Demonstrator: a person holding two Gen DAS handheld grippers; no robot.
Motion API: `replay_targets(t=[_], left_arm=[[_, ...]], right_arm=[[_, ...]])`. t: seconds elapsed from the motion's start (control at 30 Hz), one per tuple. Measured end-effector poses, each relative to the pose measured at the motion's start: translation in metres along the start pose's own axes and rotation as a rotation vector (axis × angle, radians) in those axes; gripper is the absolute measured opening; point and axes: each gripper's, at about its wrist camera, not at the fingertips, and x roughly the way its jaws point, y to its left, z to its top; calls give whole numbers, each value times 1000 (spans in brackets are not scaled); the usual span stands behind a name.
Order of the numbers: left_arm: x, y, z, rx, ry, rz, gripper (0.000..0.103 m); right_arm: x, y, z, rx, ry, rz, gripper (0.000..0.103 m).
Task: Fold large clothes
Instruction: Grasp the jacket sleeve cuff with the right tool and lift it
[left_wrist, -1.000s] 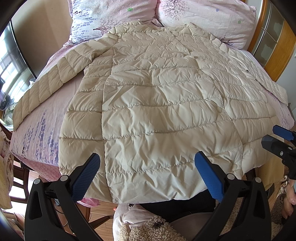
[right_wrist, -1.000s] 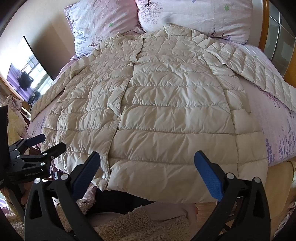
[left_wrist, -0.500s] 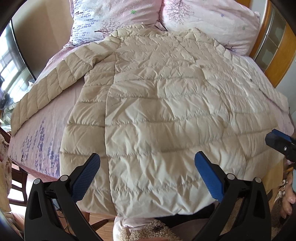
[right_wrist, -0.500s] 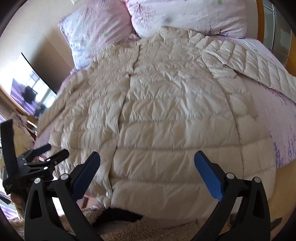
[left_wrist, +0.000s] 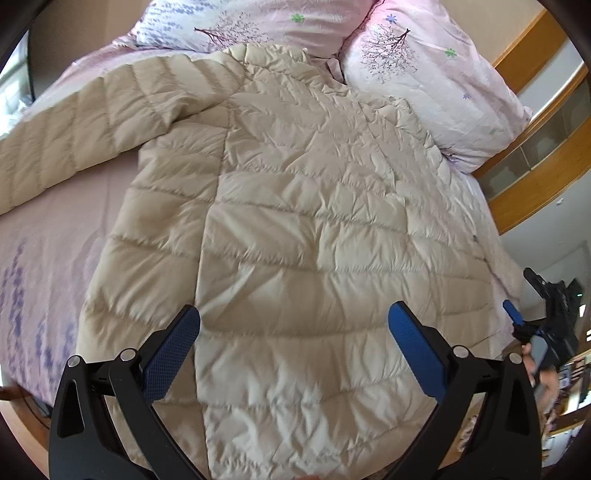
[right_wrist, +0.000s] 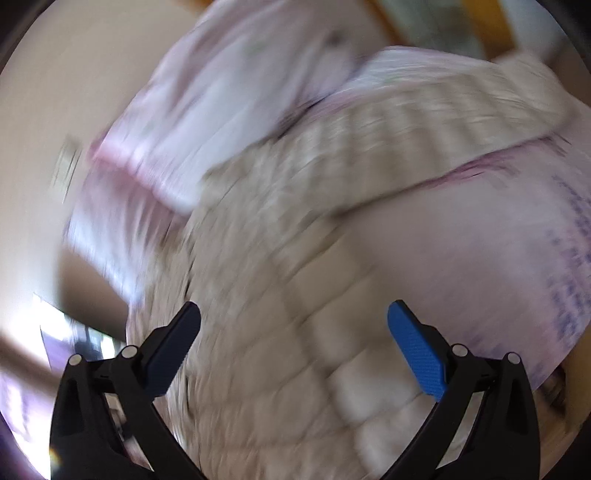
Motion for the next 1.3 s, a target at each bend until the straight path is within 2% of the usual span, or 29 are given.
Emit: replay_targets(t=[0.1,0.17,0.27,0.33,0.5,0.6,0.8,0.9,0.97,1.07,1.17,1.3], left_arm=[[5,2,9,-7,4,-31,102],[10,5,14,-30,12,-74,102],[14,8,19,-45,2,-100,102],[15,8,23,-40,-9,-96,102],[19,8,37,-21,-13,-68,102],[24,6,45,0,2,-56,102],[25,5,59,40,-46,-28,102],[23,-1,64,97,-81,-22,102],[22,-4,67,124,-96,-24,102],[22,-6,75,132,-104,-49,102],[23,-5,83,109,-99,-106,102],[24,-3,92,47,-82,-249,102]], right_arm=[[-8,-39,35,150,-89,-33,83],[-12,-66,53,237,-131,-74,70],[-15,-105,74,373,-172,-97,57],[-15,-126,83,445,-191,-109,52],[-17,-159,101,530,-256,-161,49],[-19,-169,107,547,-286,-183,45],[-20,-189,121,553,-328,-279,35],[-21,-193,130,528,-336,-350,23],[-20,-187,137,483,-343,-397,11],[-21,-163,144,370,-368,-465,6],[-20,-125,151,224,-409,-506,5],[-14,-62,158,20,-447,-472,5]])
